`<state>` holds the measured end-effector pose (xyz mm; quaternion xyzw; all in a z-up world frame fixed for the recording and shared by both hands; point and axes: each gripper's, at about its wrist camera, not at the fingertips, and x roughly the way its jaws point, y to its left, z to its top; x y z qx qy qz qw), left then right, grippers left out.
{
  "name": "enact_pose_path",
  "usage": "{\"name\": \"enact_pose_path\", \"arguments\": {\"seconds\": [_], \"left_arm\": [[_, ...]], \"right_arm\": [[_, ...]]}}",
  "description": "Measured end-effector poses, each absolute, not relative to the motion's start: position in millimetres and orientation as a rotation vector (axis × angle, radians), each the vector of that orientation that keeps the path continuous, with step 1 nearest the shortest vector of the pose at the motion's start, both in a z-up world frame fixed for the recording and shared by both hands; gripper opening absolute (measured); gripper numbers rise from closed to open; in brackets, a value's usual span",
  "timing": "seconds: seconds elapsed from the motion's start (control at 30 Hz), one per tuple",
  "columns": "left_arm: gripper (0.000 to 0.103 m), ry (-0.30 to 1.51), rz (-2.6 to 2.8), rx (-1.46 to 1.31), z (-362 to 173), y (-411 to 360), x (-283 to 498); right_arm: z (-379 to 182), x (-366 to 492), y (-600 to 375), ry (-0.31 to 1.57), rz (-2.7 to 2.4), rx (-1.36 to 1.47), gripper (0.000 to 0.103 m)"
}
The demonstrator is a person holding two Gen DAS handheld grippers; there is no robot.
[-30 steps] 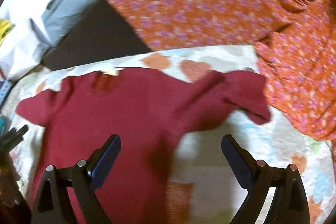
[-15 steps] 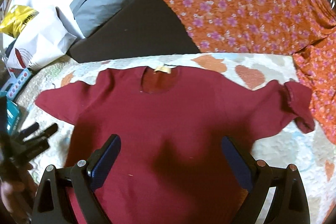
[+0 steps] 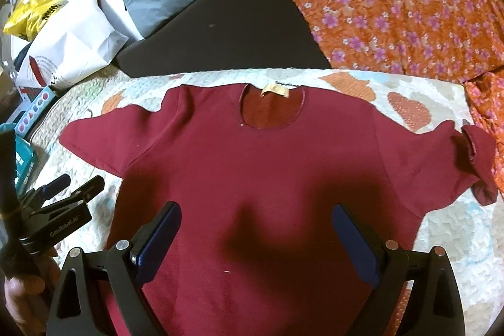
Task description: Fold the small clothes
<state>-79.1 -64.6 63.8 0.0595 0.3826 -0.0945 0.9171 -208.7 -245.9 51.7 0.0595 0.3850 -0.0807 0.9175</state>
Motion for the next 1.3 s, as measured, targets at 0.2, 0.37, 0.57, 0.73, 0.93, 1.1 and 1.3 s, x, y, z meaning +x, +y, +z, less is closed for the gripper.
{"name": "enact_pose_path", "arguments": {"seconds": [0.2, 0.37, 0.57, 0.73, 0.93, 1.1, 1.3], "left_arm": [[0.082, 0.800, -0.179, 0.104, 60, -58, -72], [0.082, 0.803, -0.172, 0.095, 58, -52, -68], [0.082, 0.806, -0.161, 0.081, 57, -44, -61], [0.082, 0.810, -0.141, 0.059, 57, -34, -53], [0.082, 0.817, -0.129, 0.053, 58, -27, -44], [0.082, 0.833, -0.116, -0.004, 64, -4, -24], [0.082, 0.851, -0.012, -0.085, 73, 57, 17]], "right_arm": [[49, -201, -236, 0.784, -0.174, 0.094, 0.096], [48, -195, -230, 0.786, -0.167, 0.086, 0.096], [44, -188, -223, 0.795, -0.158, 0.072, 0.096], [40, -182, -218, 0.799, -0.150, 0.065, 0.095], [33, -172, -211, 0.816, -0.141, 0.044, 0.095], [27, -162, -205, 0.834, -0.130, 0.035, 0.095], [21, -152, -198, 0.840, -0.103, 0.031, 0.094]]}}
